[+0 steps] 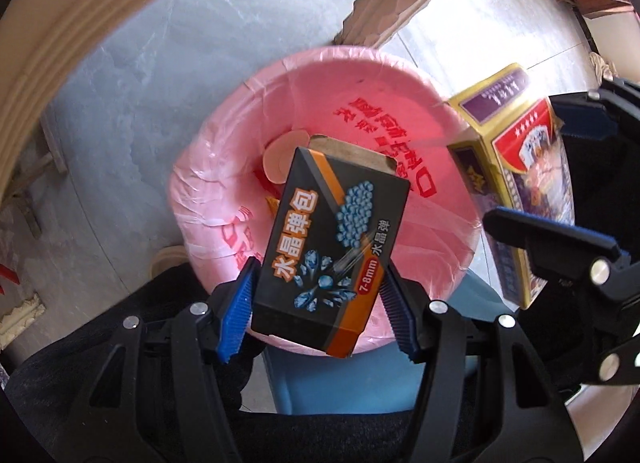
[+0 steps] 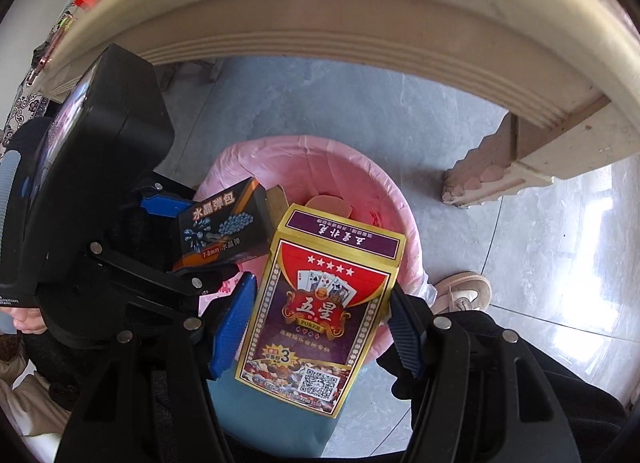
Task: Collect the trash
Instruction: 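Carry the black-orange box with the left tool while the right tool carries the card box over the bin, then open the left tool while the right tool opens, dropping both boxes into the bin, then move both tools up from the bin back over the table, then lower the left tool toward the white tissue beside the blue medicine box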
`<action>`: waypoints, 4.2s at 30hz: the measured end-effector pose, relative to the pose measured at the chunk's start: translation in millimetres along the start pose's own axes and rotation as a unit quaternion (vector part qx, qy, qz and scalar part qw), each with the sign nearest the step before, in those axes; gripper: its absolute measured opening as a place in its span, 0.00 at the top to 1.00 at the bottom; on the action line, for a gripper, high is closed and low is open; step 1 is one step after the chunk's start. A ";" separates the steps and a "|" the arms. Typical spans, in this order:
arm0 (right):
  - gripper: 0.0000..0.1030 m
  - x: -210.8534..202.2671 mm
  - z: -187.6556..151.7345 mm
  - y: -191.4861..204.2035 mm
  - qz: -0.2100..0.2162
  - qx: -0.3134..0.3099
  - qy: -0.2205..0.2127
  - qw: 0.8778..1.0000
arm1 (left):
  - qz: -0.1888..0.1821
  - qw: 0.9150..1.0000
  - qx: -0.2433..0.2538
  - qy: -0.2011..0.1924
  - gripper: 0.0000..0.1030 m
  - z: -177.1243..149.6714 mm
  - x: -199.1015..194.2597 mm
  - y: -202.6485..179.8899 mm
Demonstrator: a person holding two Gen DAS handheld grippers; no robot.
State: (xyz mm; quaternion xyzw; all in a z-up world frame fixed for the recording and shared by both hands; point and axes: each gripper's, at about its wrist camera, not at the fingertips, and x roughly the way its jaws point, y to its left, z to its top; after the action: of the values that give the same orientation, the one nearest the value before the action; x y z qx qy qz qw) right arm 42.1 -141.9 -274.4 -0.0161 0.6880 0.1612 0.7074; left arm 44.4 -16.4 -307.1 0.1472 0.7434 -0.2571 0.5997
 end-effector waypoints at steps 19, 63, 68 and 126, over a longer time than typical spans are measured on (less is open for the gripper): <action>0.40 75.4 -13.1 -10.9 0.011 0.009 0.063 0.998 | -0.023 0.995 -0.052 0.080 0.43 24.4 56.3 21.7; 0.29 94.5 -15.1 -2.2 -0.002 -0.011 0.083 0.996 | 0.008 0.993 -0.051 0.104 0.33 33.7 66.8 17.3; 0.29 91.8 -15.0 -0.9 -0.009 -0.014 0.081 0.997 | 0.011 0.994 -0.049 0.102 0.33 31.2 63.3 17.3; 0.11 -266.9 193.1 -60.7 -0.023 -0.019 -0.208 0.978 | 0.097 0.977 -0.116 -0.152 0.24 158.0 -310.8 56.0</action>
State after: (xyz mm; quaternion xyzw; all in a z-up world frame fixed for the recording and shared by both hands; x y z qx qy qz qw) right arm 243.9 -207.1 -15.1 -0.0119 0.5216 0.1576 0.8384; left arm 276.7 -30.7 -41.5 0.1072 0.6505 -0.1291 0.7408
